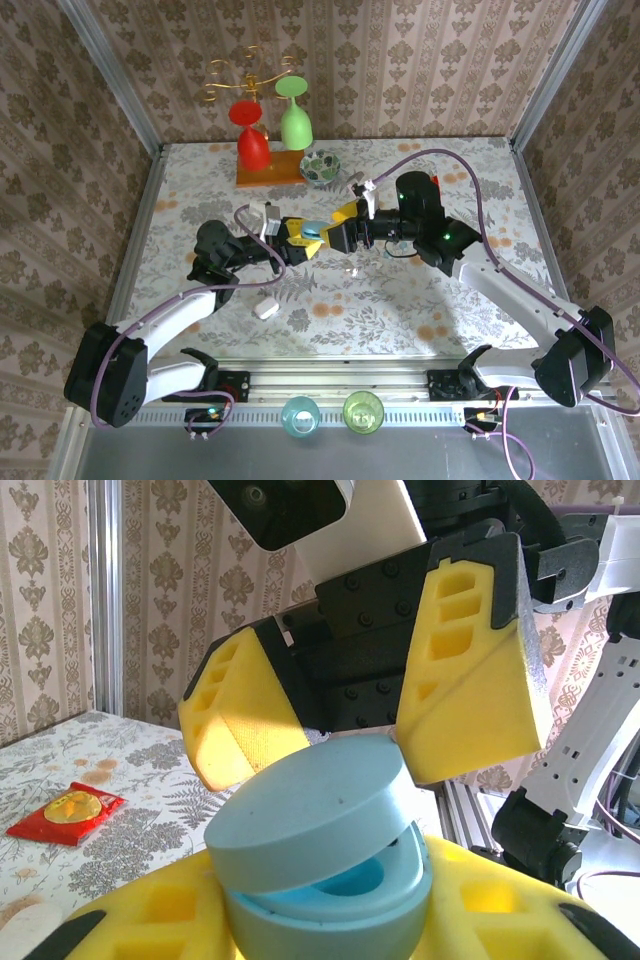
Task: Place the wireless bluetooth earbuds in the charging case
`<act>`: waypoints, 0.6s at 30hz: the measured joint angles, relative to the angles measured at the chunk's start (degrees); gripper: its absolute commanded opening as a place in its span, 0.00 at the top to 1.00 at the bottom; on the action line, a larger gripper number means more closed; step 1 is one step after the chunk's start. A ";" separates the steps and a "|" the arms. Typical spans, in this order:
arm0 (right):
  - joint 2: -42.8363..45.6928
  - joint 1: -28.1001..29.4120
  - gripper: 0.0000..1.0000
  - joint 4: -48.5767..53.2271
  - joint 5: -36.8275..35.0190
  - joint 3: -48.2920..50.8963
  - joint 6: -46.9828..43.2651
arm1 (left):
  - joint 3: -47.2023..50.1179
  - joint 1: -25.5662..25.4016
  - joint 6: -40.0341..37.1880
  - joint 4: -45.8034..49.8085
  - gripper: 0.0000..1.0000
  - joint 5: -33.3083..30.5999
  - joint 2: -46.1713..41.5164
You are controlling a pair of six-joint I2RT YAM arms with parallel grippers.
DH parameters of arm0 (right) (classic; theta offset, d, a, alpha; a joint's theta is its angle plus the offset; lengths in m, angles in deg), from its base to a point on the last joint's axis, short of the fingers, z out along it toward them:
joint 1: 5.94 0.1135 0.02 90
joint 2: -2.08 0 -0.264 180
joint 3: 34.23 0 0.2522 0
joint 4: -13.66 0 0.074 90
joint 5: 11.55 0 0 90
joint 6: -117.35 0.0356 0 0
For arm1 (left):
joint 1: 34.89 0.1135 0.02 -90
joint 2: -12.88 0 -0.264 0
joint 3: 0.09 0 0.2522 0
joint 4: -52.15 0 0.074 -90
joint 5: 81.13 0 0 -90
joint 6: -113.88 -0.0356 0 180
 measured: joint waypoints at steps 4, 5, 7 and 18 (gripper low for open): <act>0.00 0.02 0.31 0.04 -0.46 -0.48 -0.46 | 0.00 0.00 0.22 0.04 0.78 0.02 0.00; 0.00 0.02 0.32 0.04 -0.59 -0.74 -0.63 | 0.00 0.00 0.37 0.04 0.78 0.07 0.02; 0.00 0.00 0.33 0.02 -1.05 -1.20 -1.11 | 0.00 0.00 0.44 0.04 0.78 0.42 0.02; 0.02 -0.33 0.41 -1.42 -3.30 -1.49 -7.06 | -0.07 -0.11 2.58 -0.92 0.78 3.10 1.33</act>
